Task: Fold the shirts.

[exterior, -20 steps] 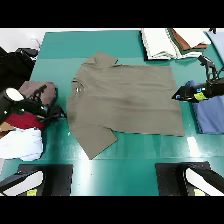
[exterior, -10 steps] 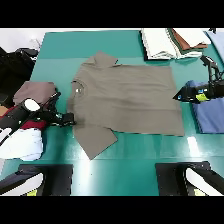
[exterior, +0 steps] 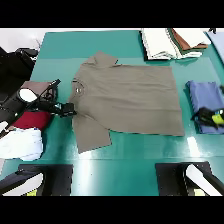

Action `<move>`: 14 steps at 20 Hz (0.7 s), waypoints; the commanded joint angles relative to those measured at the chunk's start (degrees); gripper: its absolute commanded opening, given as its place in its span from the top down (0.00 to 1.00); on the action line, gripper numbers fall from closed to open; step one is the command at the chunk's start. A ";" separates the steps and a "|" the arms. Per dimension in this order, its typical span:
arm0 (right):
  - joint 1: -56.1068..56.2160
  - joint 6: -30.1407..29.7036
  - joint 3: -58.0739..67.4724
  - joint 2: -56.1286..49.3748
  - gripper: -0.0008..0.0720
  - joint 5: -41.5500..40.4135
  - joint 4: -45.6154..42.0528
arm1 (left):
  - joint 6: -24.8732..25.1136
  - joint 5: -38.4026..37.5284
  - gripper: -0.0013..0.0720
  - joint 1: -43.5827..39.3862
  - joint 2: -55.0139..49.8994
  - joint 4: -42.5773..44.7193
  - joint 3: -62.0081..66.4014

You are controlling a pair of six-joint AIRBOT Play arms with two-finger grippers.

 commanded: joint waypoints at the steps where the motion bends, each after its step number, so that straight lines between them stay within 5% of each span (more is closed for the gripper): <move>1: -9.79 -4.02 -10.73 -2.78 0.27 -2.23 3.26 | 0.61 0.09 0.94 0.02 0.07 0.02 0.70; 9: -1.84 -6.62 -12.70 -11.56 0.40 -8.85 14.10 | 0.50 0.20 0.94 0.02 0.07 -1.09 0.70; 13: 9.09 -6.64 -8.17 -9.40 0.96 -9.97 13.79 | -0.96 -1.77 0.94 0.02 0.70 -0.87 1.55; 14: 11.17 -6.64 -6.49 -7.65 0.96 -10.16 13.81 | -0.96 -1.92 0.94 0.02 2.19 -0.79 2.27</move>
